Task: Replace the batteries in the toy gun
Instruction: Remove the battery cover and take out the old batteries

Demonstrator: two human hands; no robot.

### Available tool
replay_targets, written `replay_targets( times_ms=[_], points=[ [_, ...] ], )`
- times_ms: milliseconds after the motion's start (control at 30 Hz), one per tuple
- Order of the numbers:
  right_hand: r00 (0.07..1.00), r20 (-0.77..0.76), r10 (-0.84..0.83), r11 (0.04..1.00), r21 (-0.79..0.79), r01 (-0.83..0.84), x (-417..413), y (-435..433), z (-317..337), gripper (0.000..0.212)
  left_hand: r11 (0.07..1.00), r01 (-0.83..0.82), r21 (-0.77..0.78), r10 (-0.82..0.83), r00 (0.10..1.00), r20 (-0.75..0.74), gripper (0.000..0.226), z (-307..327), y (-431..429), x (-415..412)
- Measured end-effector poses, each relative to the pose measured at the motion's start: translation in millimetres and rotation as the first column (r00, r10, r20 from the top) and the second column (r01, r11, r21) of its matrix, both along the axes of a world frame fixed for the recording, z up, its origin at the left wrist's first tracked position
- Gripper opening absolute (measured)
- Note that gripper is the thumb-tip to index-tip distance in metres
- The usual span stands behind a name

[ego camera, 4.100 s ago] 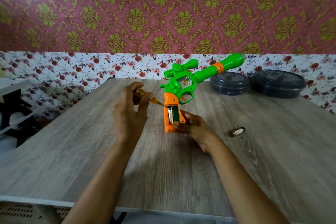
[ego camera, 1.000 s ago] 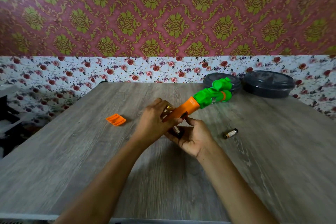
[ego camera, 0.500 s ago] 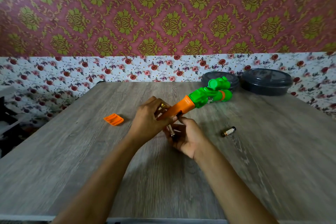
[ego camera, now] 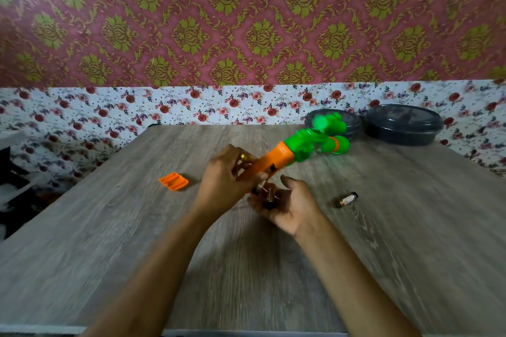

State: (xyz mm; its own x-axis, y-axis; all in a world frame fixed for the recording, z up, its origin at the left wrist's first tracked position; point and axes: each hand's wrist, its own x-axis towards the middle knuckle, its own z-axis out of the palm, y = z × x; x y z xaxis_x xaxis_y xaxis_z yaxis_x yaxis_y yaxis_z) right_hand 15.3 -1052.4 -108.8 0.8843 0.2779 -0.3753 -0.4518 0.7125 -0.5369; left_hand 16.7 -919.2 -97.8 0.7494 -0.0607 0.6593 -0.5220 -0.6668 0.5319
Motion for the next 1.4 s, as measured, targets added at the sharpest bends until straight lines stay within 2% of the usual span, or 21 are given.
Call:
replay_targets(
  times_ms=[67, 133, 200, 333, 433, 567, 700, 800, 833, 900, 967, 1067, 1200, 1300, 1400],
  points=[
    [0.999, 0.033, -0.021, 0.999, 0.027, 0.02, 0.9, -1.2, 0.6, 0.034, 0.991, 0.069, 0.118, -0.073, 0.997, 0.032, 0.034, -1.5, -4.1, -0.8],
    [0.997, 0.067, -0.044, 0.999, -0.013, 0.045, 2.4, -1.8, 1.9, 0.031, 0.971, 0.102, 0.216, -0.116, 0.992, 0.054, 0.041, -3.3, -5.0, -1.0],
    [0.997, 0.056, -0.062, 0.998, -0.015, 0.063, 2.7, -2.0, 0.9, 0.031, 0.97, 0.099, 0.222, -0.117, 0.991, 0.07, 0.041, -2.6, -4.2, -2.3],
    [0.998, -0.041, -0.054, 0.998, 0.029, 0.056, 1.4, -1.9, 0.4, 0.027, 0.995, -0.019, 0.102, 0.008, 0.994, 0.105, 0.027, -0.3, -3.3, -1.5],
    [0.995, -0.036, -0.092, 0.992, -0.095, 0.088, 3.7, -0.6, -0.5, 0.019, 0.987, -0.153, -0.054, 0.155, 0.987, 0.049, 0.02, 0.6, -0.7, 0.5],
    [0.985, 0.054, -0.164, 0.952, -0.251, 0.173, 6.0, 0.9, 2.6, 0.019, 0.938, -0.236, -0.254, 0.222, 0.971, -0.084, 0.016, 0.9, 3.0, 1.9],
    [0.976, 0.168, -0.141, 0.859, -0.47, 0.205, 7.3, 0.4, 0.7, 0.021, 0.879, -0.304, -0.367, 0.251, 0.95, -0.186, 0.029, -8.1, 6.0, 5.6],
    [0.94, 0.329, -0.09, 0.699, -0.652, 0.295, 7.9, -0.9, -7.3, 0.019, 0.835, -0.372, -0.406, 0.285, 0.923, -0.26, 0.038, -13.7, 12.6, -0.2],
    [0.913, 0.405, -0.049, 0.6, -0.719, 0.351, 6.1, -1.2, -10.0, 0.016, 0.829, -0.395, -0.396, 0.298, 0.911, -0.285, 0.04, -15.7, 14.5, -4.6],
    [0.851, 0.513, 0.115, 0.344, -0.824, 0.45, 1.9, -2.5, -13.1, 0.02, 0.831, -0.427, -0.357, 0.313, 0.889, -0.335, 0.046, -18.9, 17.7, -11.3],
    [0.813, 0.534, 0.233, 0.166, -0.845, 0.508, -1.2, -4.4, -13.3, 0.028, 0.831, -0.469, -0.298, 0.336, 0.851, -0.404, 0.047, -20.8, 20.7, -12.6],
    [0.798, 0.533, 0.279, 0.06, -0.84, 0.54, -5.5, -9.6, -9.1, 0.036, 0.843, -0.509, -0.174, 0.378, 0.791, -0.481, 0.046, -19.9, 24.1, -11.6],
    [0.791, 0.529, 0.307, -0.082, -0.813, 0.576, -3.9, -25.0, -6.4, 0.035, 0.862, -0.505, -0.044, 0.421, 0.761, -0.494, 0.043, -19.6, 24.7, -6.7],
    [0.837, 0.446, 0.315, -0.28, -0.8, 0.531, 1.2, -47.0, -2.7, 0.03, 0.865, -0.499, -0.057, 0.405, 0.761, -0.506, 0.043, -22.8, 27.2, -4.8],
    [0.892, 0.39, 0.23, -0.431, -0.781, 0.453, 4.2, -72.0, 0.4, 0.031, 0.866, -0.493, -0.088, 0.388, 0.771, -0.504, 0.045, -25.6, 32.3, -4.4]
  ],
)
